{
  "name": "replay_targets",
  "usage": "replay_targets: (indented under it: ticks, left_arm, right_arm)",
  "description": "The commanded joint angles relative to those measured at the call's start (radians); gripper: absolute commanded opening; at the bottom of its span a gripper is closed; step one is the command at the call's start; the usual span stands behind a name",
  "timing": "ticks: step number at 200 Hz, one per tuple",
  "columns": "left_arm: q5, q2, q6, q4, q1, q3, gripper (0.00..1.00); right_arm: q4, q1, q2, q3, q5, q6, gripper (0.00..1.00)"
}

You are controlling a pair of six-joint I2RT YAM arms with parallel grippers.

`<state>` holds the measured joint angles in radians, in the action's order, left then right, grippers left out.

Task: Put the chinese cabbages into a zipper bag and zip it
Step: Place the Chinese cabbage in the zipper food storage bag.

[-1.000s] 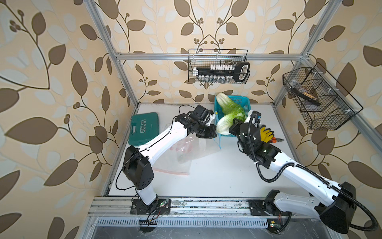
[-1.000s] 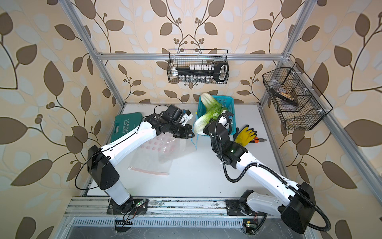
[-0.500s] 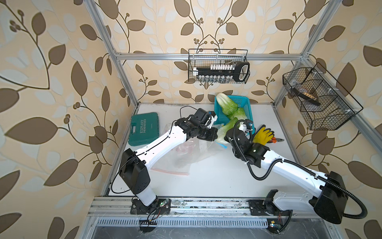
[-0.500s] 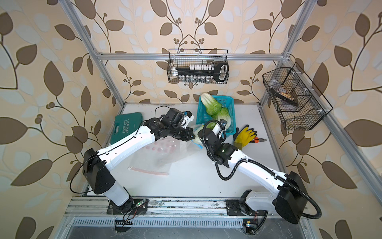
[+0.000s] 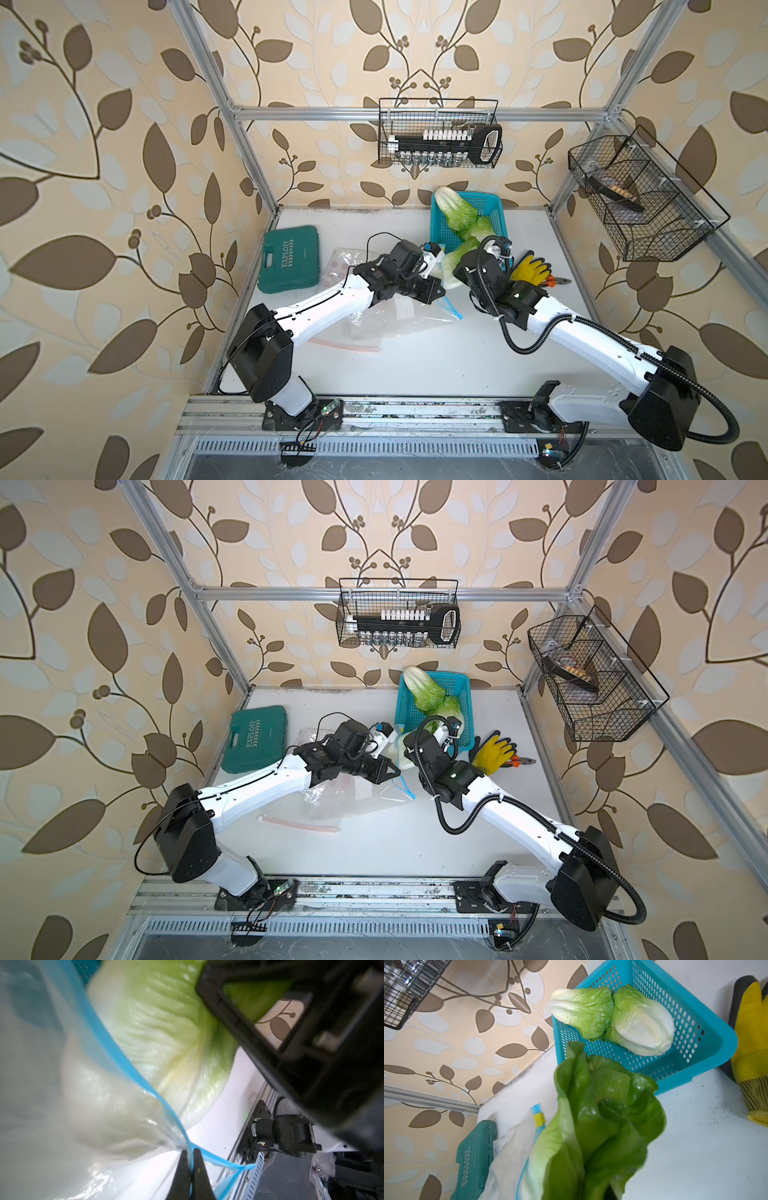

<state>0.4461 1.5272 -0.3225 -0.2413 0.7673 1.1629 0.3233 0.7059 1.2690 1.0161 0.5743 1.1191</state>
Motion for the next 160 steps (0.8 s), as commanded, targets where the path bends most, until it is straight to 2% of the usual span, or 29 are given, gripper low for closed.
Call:
replay_targets:
  ticks: [1, 17, 31, 58, 92, 112, 138, 160]
  left_arm:
    - [0.023, -0.079, 0.072, 0.252, 0.012, -0.06, 0.0]
    - [0.037, -0.14, 0.111, 0.376, 0.013, -0.124, 0.0]
    - [0.016, -0.146, 0.137, 0.402, 0.012, -0.14, 0.0]
    - [-0.027, -0.128, 0.191, 0.457, 0.012, -0.15, 0.0]
    - [-0.021, -0.063, 0.21, 0.558, 0.012, -0.169, 0.0]
    - [-0.041, -0.066, 0.255, 0.597, 0.01, -0.197, 0.0]
    - [-0.026, -0.078, 0.335, 0.595, -0.026, -0.199, 0.0]
    - [0.016, -0.106, 0.399, 0.574, -0.051, -0.205, 0.0]
  right_arm:
    - [0.013, 0.004, -0.03, 0.063, -0.106, 0.089, 0.0]
    - [0.007, 0.003, -0.015, 0.046, -0.125, 0.073, 0.0]
    - [0.032, 0.007, -0.012, 0.048, -0.136, 0.049, 0.0]
    - [0.04, 0.122, -0.035, 0.062, 0.021, -0.057, 0.0]
    - [0.012, 0.106, -0.039, 0.061, 0.03, -0.112, 0.0]
    - [-0.053, 0.064, -0.06, 0.038, -0.046, -0.159, 0.0]
    - [-0.138, -0.061, -0.071, -0.012, -0.305, -0.196, 0.0]
    - [-0.128, -0.143, -0.078, -0.013, -0.445, -0.2, 0.0]
